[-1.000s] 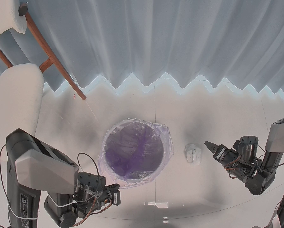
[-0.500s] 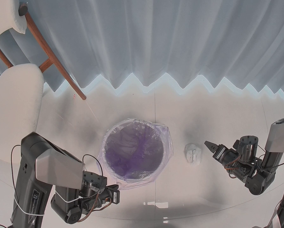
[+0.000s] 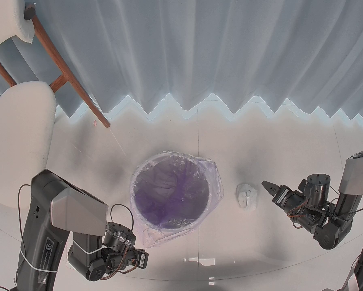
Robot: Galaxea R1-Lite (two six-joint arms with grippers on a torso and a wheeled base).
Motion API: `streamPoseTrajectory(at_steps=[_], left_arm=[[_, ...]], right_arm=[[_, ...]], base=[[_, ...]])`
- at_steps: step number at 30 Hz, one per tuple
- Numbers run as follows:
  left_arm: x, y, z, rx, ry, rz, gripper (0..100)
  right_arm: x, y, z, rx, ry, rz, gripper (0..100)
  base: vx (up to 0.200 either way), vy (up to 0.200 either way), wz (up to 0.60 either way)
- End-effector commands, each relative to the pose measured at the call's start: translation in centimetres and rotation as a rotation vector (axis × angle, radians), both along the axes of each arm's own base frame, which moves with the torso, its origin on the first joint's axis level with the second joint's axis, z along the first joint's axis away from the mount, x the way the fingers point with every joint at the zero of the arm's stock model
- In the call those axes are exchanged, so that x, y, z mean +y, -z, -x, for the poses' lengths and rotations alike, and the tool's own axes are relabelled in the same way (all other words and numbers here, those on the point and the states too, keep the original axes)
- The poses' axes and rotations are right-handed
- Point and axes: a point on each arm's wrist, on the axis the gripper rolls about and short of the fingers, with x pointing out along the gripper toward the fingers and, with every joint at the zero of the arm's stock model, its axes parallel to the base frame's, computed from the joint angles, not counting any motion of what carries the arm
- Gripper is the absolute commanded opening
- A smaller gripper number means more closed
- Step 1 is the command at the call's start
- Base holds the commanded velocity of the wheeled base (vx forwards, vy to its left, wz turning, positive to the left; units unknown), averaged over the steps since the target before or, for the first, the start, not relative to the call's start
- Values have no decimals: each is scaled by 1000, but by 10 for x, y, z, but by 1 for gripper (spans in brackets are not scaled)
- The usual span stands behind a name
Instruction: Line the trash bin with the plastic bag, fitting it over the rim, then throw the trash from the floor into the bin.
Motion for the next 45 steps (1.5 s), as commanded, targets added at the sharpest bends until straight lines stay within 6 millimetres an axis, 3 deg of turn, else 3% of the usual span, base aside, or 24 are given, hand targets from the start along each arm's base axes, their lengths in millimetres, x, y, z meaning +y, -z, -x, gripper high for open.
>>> streamPoseTrajectory(at_steps=[1, 8, 11, 13, 14, 15, 16, 21, 24, 28, 29, 36, 45], left_arm=[[-8, -13, -11, -17, 38, -10, 0], [-3, -16, -6, -94, 31, 17, 0], [0, -26, 3, -202, 35, 70, 0], [5, -36, 14, -184, 25, 48, 0], [6, -46, 16, -200, 18, 54, 0], [9, -72, 25, -253, 12, 89, 0], [9, -77, 27, -261, 12, 96, 0], [24, -151, 66, -441, -9, 249, 0], [33, -181, 78, -557, -63, 328, 0], [43, -205, 88, -664, -157, 383, 0], [44, -208, 90, -678, -177, 389, 0], [59, -222, 102, -731, -278, 396, 0], [78, -239, 108, -842, -356, 423, 0]], right_arm=[[0, 0, 1, 2, -1, 3, 100], [-1, 1, 1, 5, 0, 4, 100], [-3, 2, 3, 14, 2, 6, 100], [-8, 1, 0, 9, 5, 8, 100], [-10, 1, -2, 5, 6, 7, 100], [-14, -1, -2, -4, -26, 11, 100], [-14, -1, -2, -4, -39, 12, 100], [-23, 0, 4, -89, -354, 146, 100], [-25, 7, 4, -126, -504, 227, 100], [-17, 22, 4, -130, -592, 319, 100], [-14, 25, 4, -130, -609, 328, 0], [27, 44, 10, -160, -758, 337, 0], [67, 56, -20, -264, -811, 323, 0]], base=[[0, 0, 0], [0, 0, 0], [0, 0, 0], [0, 0, 0], [0, 0, 0], [0, 0, 0], [0, 0, 0], [0, 0, 0], [0, 0, 0], [0, 0, 0], [0, 0, 0], [0, 0, 0], [0, 0, 0]])
